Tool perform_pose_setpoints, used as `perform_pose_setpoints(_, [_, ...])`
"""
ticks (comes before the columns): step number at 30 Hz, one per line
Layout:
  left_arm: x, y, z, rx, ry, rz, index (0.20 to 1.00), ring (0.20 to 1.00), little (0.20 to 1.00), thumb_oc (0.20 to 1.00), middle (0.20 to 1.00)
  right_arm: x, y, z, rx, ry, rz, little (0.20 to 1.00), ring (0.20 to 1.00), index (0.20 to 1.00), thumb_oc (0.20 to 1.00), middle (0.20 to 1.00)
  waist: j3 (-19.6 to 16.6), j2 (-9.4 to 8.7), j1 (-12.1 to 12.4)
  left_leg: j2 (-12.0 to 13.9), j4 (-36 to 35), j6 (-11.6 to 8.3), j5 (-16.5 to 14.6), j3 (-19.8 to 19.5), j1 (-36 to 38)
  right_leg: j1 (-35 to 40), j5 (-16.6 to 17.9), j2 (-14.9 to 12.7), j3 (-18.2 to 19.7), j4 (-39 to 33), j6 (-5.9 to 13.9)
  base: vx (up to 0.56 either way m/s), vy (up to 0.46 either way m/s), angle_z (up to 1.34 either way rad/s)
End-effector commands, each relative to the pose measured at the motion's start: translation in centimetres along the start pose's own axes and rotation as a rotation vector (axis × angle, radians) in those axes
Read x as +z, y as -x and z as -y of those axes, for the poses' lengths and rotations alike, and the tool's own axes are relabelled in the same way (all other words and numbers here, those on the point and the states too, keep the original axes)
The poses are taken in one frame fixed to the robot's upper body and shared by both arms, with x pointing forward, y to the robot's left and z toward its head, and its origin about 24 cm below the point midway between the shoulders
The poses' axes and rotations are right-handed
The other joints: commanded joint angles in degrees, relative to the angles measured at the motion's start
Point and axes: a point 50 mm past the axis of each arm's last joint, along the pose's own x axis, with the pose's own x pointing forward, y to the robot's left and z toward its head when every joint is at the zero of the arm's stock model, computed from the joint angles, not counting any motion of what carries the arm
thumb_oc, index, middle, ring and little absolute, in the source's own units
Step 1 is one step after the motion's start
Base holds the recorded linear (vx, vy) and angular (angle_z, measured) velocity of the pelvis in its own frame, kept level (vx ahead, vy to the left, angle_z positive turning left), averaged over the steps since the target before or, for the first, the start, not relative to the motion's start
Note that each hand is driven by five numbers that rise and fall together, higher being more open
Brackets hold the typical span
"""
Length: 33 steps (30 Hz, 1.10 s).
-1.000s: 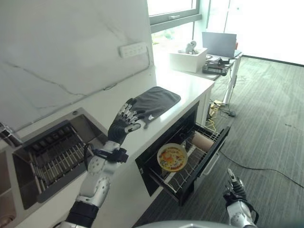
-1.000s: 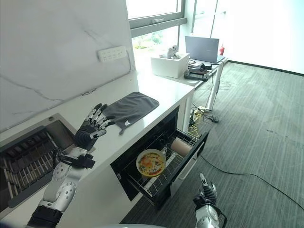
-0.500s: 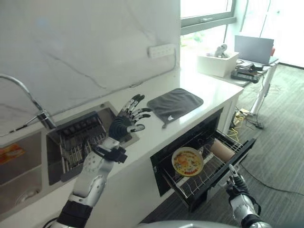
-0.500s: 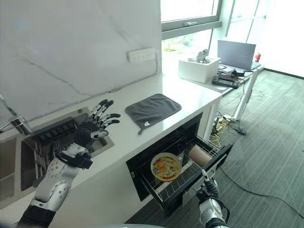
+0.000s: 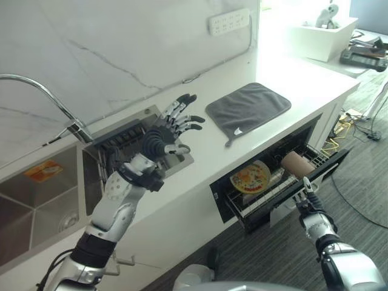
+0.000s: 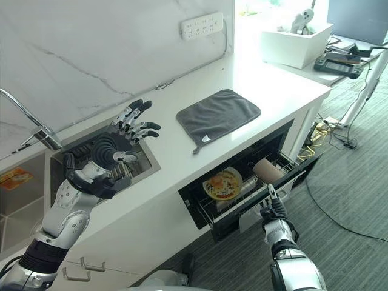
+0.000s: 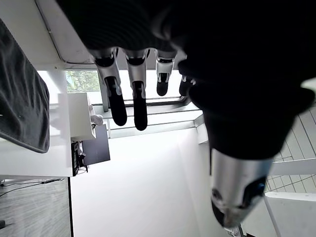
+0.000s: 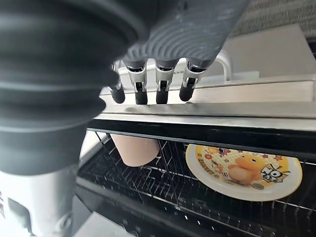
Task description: Place the dishes in the dishwasher.
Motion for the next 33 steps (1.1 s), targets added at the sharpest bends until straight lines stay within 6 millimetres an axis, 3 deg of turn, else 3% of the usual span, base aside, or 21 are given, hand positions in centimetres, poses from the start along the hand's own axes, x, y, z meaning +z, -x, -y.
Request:
perform_pose_setpoints(1, [3.5, -1.1, -0.3, -0.048, -0.077, 0.173, 1.000, 1.000, 1.000, 1.000, 1.000, 3.0, -1.1, -9.1, 0.329, -0.056, 0.090, 1.000, 1.000, 1.000, 1.000, 1.000, 1.14, -1.44, 3.03, 4.75, 9.16, -3.47, -8.28, -1.20, -3.23, -4.58, 8.77, -7.16, -0.75, 1.18, -0.09, -0.03, 0.014, 0.08])
perform_pose_setpoints(7, [5.6, -1.9, 0.2, -0.125, -0.218, 0.239, 1.000, 1.000, 1.000, 1.000, 1.000, 5.4, -1.0, -10.8, 0.423, -0.033, 0.147, 1.000, 1.000, 1.000, 1.000, 1.000, 2.66, -2.03, 4.70, 3.79, 11.55, -3.27, -8.60, -2.35, -6.58, -5.25, 9.27, -7.92, -0.92, 1.34, 0.33, -0.03, -0.015, 0.06])
perform_pose_setpoints(12, [6.8, -3.2, -0.2, -0.136, -0.236, 0.244, 1.000, 1.000, 1.000, 1.000, 1.000, 7.3, -0.8, -14.7, 0.511, -0.009, 0.182, 1.000, 1.000, 1.000, 1.000, 1.000, 3.95, -3.10, 6.41, 3.56, 14.77, -3.61, -8.88, -3.48, -10.18, -5.38, 9.70, -8.50, -1.29, 1.17, 0.69, 0.04, -0.010, 0.16])
perform_pose_setpoints(15, [6.8, -3.3, -0.2, -0.143, -0.241, 0.237, 1.000, 1.000, 1.000, 1.000, 1.000, 8.1, -0.6, -16.0, 0.543, -0.012, 0.200, 1.000, 1.000, 1.000, 1.000, 1.000, 4.05, -3.29, 7.55, 3.90, 17.21, -3.83, -9.28, -3.72, -12.29, -4.61, 9.61, -8.56, -1.97, 0.86, 0.97, 0.18, 0.065, 0.09])
perform_pose_setpoints(21, [7.9, -3.8, -0.5, -0.128, -0.307, 0.257, 1.000, 1.000, 1.000, 1.000, 1.000, 10.4, 0.8, -20.7, 0.653, -0.010, 0.295, 1.000, 1.000, 1.000, 1.000, 1.000, 5.54, -4.53, 9.83, 3.49, 21.97, -3.95, -9.93, -4.71, -18.05, -4.37, 9.43, -8.77, -3.20, 0.91, 0.78, 0.12, 0.068, 0.16])
perform_pose_setpoints(25, [8.5, -4.0, -0.5, -0.108, -0.351, 0.275, 1.000, 1.000, 1.000, 1.000, 1.000, 10.6, 1.7, -23.2, 0.716, 0.009, 0.309, 1.000, 1.000, 1.000, 1.000, 1.000, 6.27, -5.79, 10.72, 3.42, 22.79, -3.87, -9.85, -5.49, -19.90, -4.92, 9.10, -8.27, -2.85, 1.04, 0.58, 0.03, 0.024, 0.00])
perform_pose_setpoints(30, [8.5, -4.1, -1.1, -0.089, -0.343, 0.254, 1.000, 1.000, 1.000, 1.000, 1.000, 10.9, 2.2, -24.6, 0.733, 0.001, 0.313, 1.000, 1.000, 1.000, 1.000, 1.000, 6.46, -7.37, 12.04, 3.97, 23.21, -4.21, -9.56, -6.15, -21.50, -4.06, 8.52, -7.19, -3.58, 0.57, 0.61, 0.04, -0.027, 0.03])
perform_pose_setpoints(33, [8.0, -3.9, -1.7, -0.059, -0.327, 0.225, 1.000, 1.000, 1.000, 1.000, 1.000, 10.0, 2.1, -24.8, 0.733, 0.020, 0.294, 1.000, 1.000, 1.000, 1.000, 1.000, 6.38, -8.16, 12.41, 4.12, 22.80, -4.22, -9.12, -6.16, -21.51, -3.52, 8.12, -6.57, -4.00, 0.50, 0.45, 0.00, -0.012, 0.04])
